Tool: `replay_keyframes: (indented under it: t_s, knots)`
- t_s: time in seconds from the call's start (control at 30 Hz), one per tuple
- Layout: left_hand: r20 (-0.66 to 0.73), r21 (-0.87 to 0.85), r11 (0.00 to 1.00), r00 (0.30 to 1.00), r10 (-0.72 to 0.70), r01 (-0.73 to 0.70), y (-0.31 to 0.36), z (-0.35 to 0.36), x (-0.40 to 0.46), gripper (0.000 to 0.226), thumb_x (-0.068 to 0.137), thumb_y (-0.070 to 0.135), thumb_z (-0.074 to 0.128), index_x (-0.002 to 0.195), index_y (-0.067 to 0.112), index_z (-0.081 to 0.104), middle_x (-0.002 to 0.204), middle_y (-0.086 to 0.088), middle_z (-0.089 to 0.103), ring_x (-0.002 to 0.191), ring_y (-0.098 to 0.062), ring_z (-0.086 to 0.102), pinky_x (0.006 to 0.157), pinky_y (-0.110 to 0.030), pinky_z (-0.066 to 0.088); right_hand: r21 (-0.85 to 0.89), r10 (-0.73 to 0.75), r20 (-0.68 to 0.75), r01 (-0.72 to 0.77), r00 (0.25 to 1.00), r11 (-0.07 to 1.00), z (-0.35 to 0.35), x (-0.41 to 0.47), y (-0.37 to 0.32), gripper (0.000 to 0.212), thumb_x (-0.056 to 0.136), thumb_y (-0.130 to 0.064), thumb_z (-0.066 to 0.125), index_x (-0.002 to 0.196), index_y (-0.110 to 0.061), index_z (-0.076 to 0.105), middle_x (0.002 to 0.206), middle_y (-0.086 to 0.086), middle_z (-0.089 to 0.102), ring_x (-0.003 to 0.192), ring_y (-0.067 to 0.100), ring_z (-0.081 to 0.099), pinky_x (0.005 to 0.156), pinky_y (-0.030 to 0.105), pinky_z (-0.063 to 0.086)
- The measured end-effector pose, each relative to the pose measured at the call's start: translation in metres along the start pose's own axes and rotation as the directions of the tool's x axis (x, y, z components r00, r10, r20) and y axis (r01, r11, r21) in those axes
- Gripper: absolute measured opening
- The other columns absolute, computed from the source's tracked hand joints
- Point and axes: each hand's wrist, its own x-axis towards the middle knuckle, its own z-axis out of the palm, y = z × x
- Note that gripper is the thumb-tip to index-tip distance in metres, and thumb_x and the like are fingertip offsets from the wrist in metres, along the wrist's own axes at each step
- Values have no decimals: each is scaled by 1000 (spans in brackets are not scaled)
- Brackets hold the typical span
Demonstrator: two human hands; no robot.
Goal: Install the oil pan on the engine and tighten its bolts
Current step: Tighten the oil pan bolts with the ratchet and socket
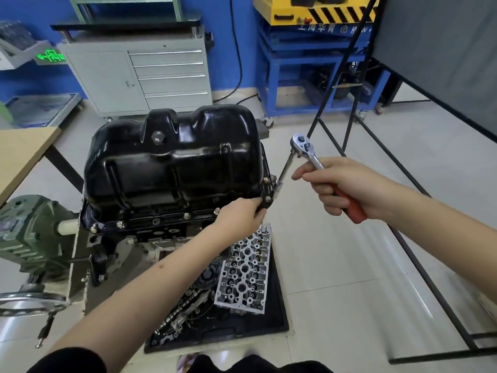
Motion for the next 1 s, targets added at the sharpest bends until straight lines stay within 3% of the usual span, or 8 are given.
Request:
replay_keyframes:
  t_s: [0.17, 0.27, 0.47, 0.6, 0.7, 0.77, 0.87, 1.0]
  knots:
    - [-20, 2, 1000, 999, -26, 26, 5, 9, 10, 35, 95, 29, 39, 124, 12, 50, 94, -10, 66, 88, -31, 60, 62, -31, 39, 11, -76, 28, 75, 997, 997, -14, -10, -12, 19, 93, -9, 43, 87, -11, 61, 43, -6, 34, 26, 7, 24, 34, 14, 29]
    - [-67, -8, 1000, 998, -17, 17, 8, 12, 12, 37, 95, 27, 39, 130, 15, 46, 102, -12, 66, 94, -33, 60, 68, -34, 44, -18, -66, 37, 67, 997, 998, -13, -12, -9, 19, 93, -8, 42, 87, -10, 60, 43, -5, 34, 26, 7, 24, 34, 14, 30]
    - [-132, -95, 991, 985, -108, 95, 11, 13, 20, 29, 96, 25, 40, 115, 14, 58, 101, -10, 67, 94, -31, 60, 70, -34, 45, -24, -44, 56, 45, 997, 999, -9, -11, -5, 18, 93, -9, 43, 88, -10, 60, 43, -6, 34, 27, 7, 25, 35, 14, 30]
    - [-81, -150, 985, 992, -93, 80, 10, 7, 10, 31, 91, 34, 49, 113, 13, 56, 83, -4, 63, 82, -27, 60, 63, -30, 41, -37, -53, 117, 58, 992, 998, -3, -8, -9, 18, 92, -10, 45, 85, -11, 62, 44, -5, 34, 27, 8, 25, 35, 15, 31]
    - [-192, -287, 955, 972, -137, 78, -8, -8, -11, 35, 82, 45, 60, 105, 19, 61, 58, 11, 50, 57, -6, 50, 52, -24, 36, -72, -51, 209, 68, 977, 995, 6, -4, -13, 19, 92, -10, 45, 84, -11, 63, 44, -4, 34, 26, 8, 25, 34, 15, 31]
    - [-290, -355, 933, 943, -163, 52, -21, -22, -25, 34, 77, 46, 65, 100, 21, 65, 56, 12, 50, 54, -2, 48, 53, -23, 37, -116, -51, 280, 86, 959, 990, 15, 1, -16, 18, 92, -10, 45, 86, -10, 63, 44, -3, 34, 25, 8, 26, 33, 16, 32]
    - [-317, -390, 921, 940, -125, -9, -37, -43, -38, 24, 80, 35, 67, 99, 19, 68, 64, 8, 61, 62, -11, 58, 64, -29, 48, -189, -65, 365, 142, 929, 972, 32, 11, -23, 19, 93, -12, 45, 88, -11, 63, 44, -4, 35, 26, 8, 29, 34, 17, 35]
    - [-322, -351, 935, 945, -63, -57, -59, -58, -49, 9, 82, 22, 67, 88, 16, 70, 63, 14, 58, 60, -11, 54, 62, -27, 45, -272, -74, 412, 200, 908, 941, 58, 28, -36, 20, 95, -18, 44, 92, -9, 62, 42, -6, 37, 26, 7, 32, 34, 19, 38]
